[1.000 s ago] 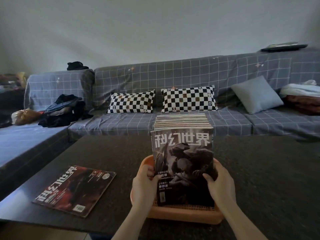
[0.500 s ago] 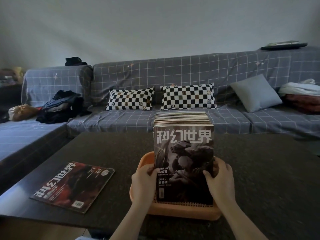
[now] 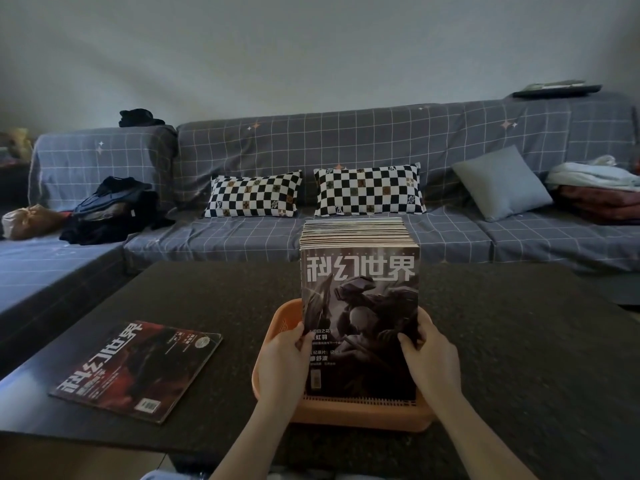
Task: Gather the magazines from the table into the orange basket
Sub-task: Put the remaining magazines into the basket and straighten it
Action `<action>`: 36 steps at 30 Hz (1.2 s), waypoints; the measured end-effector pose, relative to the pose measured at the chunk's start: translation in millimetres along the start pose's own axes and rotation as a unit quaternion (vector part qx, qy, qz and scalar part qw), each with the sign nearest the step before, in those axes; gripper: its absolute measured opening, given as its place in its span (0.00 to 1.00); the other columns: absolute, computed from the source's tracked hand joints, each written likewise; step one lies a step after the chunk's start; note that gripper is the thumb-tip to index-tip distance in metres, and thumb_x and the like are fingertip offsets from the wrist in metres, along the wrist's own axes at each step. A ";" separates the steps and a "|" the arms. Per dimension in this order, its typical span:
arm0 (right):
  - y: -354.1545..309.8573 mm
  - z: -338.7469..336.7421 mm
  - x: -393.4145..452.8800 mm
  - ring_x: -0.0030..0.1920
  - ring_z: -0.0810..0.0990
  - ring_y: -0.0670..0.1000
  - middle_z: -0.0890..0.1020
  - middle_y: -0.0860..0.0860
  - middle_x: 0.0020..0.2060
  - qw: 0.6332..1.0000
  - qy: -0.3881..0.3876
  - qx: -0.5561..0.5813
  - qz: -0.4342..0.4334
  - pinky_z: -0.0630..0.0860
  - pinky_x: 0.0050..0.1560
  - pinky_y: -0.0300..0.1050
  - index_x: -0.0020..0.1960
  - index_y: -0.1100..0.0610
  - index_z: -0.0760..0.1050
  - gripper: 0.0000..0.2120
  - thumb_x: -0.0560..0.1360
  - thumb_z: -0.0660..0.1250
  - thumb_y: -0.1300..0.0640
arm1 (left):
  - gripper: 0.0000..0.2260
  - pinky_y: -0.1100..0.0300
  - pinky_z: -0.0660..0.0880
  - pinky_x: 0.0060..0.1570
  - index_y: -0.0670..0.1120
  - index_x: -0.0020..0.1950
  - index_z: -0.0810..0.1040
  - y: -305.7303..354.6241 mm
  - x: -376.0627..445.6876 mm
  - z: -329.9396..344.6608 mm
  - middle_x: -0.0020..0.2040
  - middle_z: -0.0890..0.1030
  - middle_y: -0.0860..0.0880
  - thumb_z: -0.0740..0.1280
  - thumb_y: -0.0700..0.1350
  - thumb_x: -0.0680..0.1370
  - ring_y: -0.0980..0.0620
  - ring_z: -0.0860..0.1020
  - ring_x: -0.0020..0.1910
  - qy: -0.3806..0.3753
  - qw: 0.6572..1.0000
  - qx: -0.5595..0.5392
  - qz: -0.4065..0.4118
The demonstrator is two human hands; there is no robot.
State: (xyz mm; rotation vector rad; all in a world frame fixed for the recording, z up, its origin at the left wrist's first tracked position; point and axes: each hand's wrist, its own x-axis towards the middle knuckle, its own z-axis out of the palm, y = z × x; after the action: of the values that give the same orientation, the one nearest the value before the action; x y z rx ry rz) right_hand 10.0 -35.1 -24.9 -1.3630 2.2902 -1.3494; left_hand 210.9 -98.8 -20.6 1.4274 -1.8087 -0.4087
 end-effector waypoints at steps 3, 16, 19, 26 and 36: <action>-0.1 -0.9 -1.3 0.54 0.80 0.50 0.80 0.49 0.57 0.999 0.008 0.035 0.007 0.72 0.49 0.38 0.72 0.51 0.63 0.29 0.74 0.69 0.55 | 0.15 0.71 0.73 0.36 0.49 0.63 0.79 2.6 -2.6 -2.6 0.36 0.79 0.61 0.67 0.50 0.78 0.67 0.74 0.32 0.007 1.000 -0.017 -0.010; -18.2 -2.3 -25.2 0.47 0.75 0.43 0.74 0.44 0.46 0.993 0.071 0.044 -0.081 0.74 0.45 0.36 0.54 0.54 0.74 0.13 0.71 0.71 0.56 | 0.16 0.59 0.76 0.49 0.49 0.66 0.76 -3.5 -17.0 -21.4 0.40 0.76 0.61 0.64 0.50 0.79 0.66 0.73 0.38 0.032 0.999 -0.036 -0.022; -30.7 5.2 -30.5 0.42 0.77 0.40 0.76 0.42 0.42 0.992 0.013 0.068 -0.105 0.74 0.40 0.32 0.52 0.51 0.74 0.11 0.72 0.71 0.56 | 0.14 0.53 0.79 0.49 0.49 0.64 0.77 -7.0 -18.5 -26.9 0.40 0.79 0.57 0.63 0.48 0.80 0.60 0.78 0.40 0.029 0.998 -0.047 -0.015; -74.4 43.3 -37.1 0.43 0.77 0.35 0.79 0.41 0.39 0.979 -0.115 0.120 -0.122 0.73 0.40 0.28 0.50 0.45 0.74 0.05 0.75 0.67 0.53 | 0.12 0.72 0.74 0.35 0.49 0.61 0.78 -31.8 -13.3 -54.1 0.45 0.81 0.56 0.64 0.48 0.79 0.64 0.79 0.39 0.065 0.992 -0.102 -0.044; -150.1 144.6 -31.1 0.42 0.77 0.38 0.78 0.40 0.40 0.943 -0.277 0.088 -0.163 0.70 0.36 0.29 0.56 0.47 0.74 0.10 0.75 0.65 0.50 | 0.11 0.74 0.68 0.38 0.52 0.60 0.77 -127.6 0.8 -96.5 0.56 0.79 0.53 0.63 0.51 0.79 0.65 0.76 0.46 0.098 0.976 -0.115 -0.156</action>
State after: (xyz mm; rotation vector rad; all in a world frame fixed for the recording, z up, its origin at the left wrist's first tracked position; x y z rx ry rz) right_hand 198.2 -127.8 -4.4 -1.8273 1.5940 -1.0282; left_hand 367.8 -119.8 -43.2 1.5300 -1.3367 -0.5938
